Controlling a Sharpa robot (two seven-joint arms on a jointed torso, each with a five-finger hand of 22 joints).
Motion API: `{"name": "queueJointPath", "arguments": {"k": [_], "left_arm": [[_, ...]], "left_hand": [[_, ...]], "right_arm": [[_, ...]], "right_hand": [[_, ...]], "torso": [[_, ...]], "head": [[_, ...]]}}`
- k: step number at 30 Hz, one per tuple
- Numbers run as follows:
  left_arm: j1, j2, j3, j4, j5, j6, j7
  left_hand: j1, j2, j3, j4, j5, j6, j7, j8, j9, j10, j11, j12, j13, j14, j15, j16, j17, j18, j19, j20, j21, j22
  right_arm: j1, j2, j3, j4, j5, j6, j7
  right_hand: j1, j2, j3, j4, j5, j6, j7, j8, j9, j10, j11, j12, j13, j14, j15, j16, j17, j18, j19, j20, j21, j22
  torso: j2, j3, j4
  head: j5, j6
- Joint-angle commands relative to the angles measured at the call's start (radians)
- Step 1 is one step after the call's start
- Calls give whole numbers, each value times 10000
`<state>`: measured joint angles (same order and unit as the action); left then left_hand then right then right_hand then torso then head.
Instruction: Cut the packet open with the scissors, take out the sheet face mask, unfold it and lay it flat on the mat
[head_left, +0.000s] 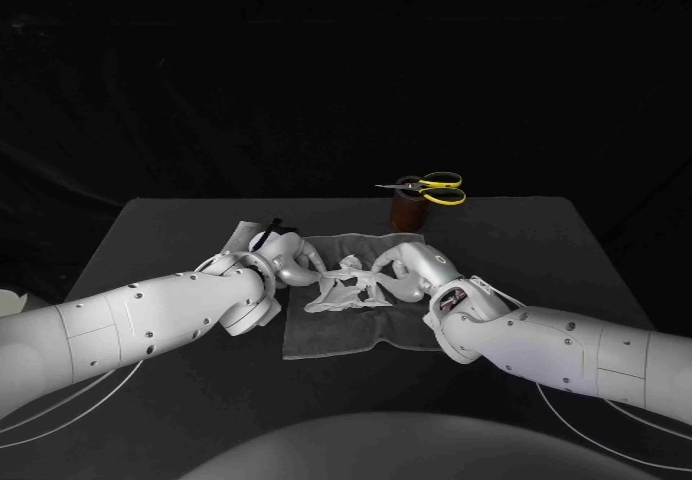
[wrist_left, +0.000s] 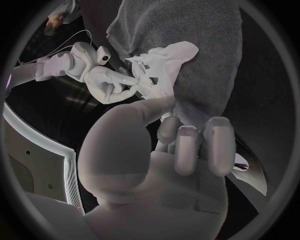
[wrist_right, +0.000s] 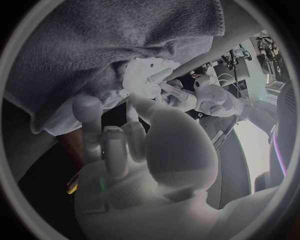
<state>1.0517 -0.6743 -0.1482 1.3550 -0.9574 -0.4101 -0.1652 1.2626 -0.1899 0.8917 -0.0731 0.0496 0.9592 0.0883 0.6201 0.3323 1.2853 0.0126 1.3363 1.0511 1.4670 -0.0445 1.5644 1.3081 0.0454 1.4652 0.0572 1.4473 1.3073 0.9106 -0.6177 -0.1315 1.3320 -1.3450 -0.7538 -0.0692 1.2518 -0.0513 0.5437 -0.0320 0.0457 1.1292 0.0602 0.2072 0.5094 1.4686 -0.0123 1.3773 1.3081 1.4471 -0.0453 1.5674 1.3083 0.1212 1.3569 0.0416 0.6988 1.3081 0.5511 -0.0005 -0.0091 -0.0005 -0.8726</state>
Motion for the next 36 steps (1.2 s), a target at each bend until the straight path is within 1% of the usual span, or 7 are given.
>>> {"name": "queueJointPath", "arguments": {"k": [1, 7, 12, 18, 23, 27, 36], "left_arm": [[-3, -41, 115, 22, 13, -56, 13], [-1, -77, 311, -50, -3, 1, 19], [3, -62, 373, -204, -7, 197, -77], [9, -69, 397, -396, -12, 671, -400], [11, -74, 399, -523, -33, 904, -646], [12, -56, 400, -651, -74, 892, -786], [12, -16, 400, -829, -94, 617, -879]], "left_hand": [[-119, 7, 69, -28, 53, 81, 13, 43, 821, 101, -14, 42, 25, 1038, -45, 64, 2627, -69, 292, -56, 34, 1566], [-124, 4, 81, -35, 54, 83, 11, 46, 827, 98, -16, 37, 18, 1038, -47, 64, 2627, -71, 296, -57, 39, 1570], [-131, 0, 96, -43, 54, 86, 9, 49, 834, 107, -18, 41, 32, 1038, -50, 64, 2627, -72, 298, -59, 43, 1574], [-139, -5, 111, -51, 54, 88, 7, 53, 841, 105, -21, 36, 23, 1038, -52, 64, 2627, -73, 300, -59, 46, 1576], [-139, -5, 111, -51, 54, 88, 7, 53, 841, 105, -21, 36, 23, 1038, -52, 64, 2627, -73, 300, -59, 46, 1576], [-151, -9, 124, -55, 52, 89, 5, 55, 848, 101, -22, 29, 15, 1038, -55, 64, 2627, -70, 294, -59, 36, 1567], [-165, -9, 136, -55, 51, 89, 4, 57, 854, 92, -22, 18, -6, 1038, -56, 64, 2627, -70, 295, -60, 37, 1568]], "right_arm": [[40, -10, 31, -148, 606, -166, 171], [108, 28, 71, -507, 837, -48, 221], [170, 61, 97, -753, 986, 22, 228], [259, 85, 119, -975, 1136, 130, 192], [285, 85, 125, -1075, 1167, 231, 111], [293, 93, 127, -1151, 1142, 284, -22], [300, 85, 127, -1211, 986, 323, -366]], "right_hand": [[42, 109, 69, 9, 25, 69, -56, 484, 737, 524, -71, -37, 1504, 1237, -273, 34, 2625, 105, -14, -24, -24, 864], [44, 112, 83, 6, 26, 59, -57, 492, 751, 524, -72, -37, 1505, 1237, -273, 34, 2625, 104, -12, -25, -12, 866], [44, 112, 83, 6, 26, 59, -57, 492, 751, 524, -72, -37, 1505, 1237, -273, 34, 2625, 104, -12, -25, -12, 866], [45, 115, 100, 2, 25, 45, -55, 503, 768, 521, -71, -46, 1501, 1237, -274, 34, 2625, 109, -23, -25, -48, 859], [45, 115, 100, 2, 25, 45, -55, 503, 768, 521, -71, -46, 1501, 1237, -274, 34, 2625, 109, -23, -25, -48, 859], [46, 116, 114, -1, 25, 32, -53, 510, 781, 518, -70, -51, 1499, 1237, -273, 34, 2625, 109, -26, -26, -51, 858], [49, 119, 130, -6, 25, 21, -52, 519, 796, 517, -69, -54, 1498, 1237, -273, 34, 2625, 108, -27, -26, -48, 858]], "torso": [[-9, 1, 7], [-3, 1, -4], [4, 8, -13], [-8, 19, -9], [-11, 16, -8], [-9, 7, -6], [-1, 7, -1]], "head": [[-3, 0], [23, 0], [20, 0], [0, 0], [-16, 0], [-24, 0], [-30, 0]]}}
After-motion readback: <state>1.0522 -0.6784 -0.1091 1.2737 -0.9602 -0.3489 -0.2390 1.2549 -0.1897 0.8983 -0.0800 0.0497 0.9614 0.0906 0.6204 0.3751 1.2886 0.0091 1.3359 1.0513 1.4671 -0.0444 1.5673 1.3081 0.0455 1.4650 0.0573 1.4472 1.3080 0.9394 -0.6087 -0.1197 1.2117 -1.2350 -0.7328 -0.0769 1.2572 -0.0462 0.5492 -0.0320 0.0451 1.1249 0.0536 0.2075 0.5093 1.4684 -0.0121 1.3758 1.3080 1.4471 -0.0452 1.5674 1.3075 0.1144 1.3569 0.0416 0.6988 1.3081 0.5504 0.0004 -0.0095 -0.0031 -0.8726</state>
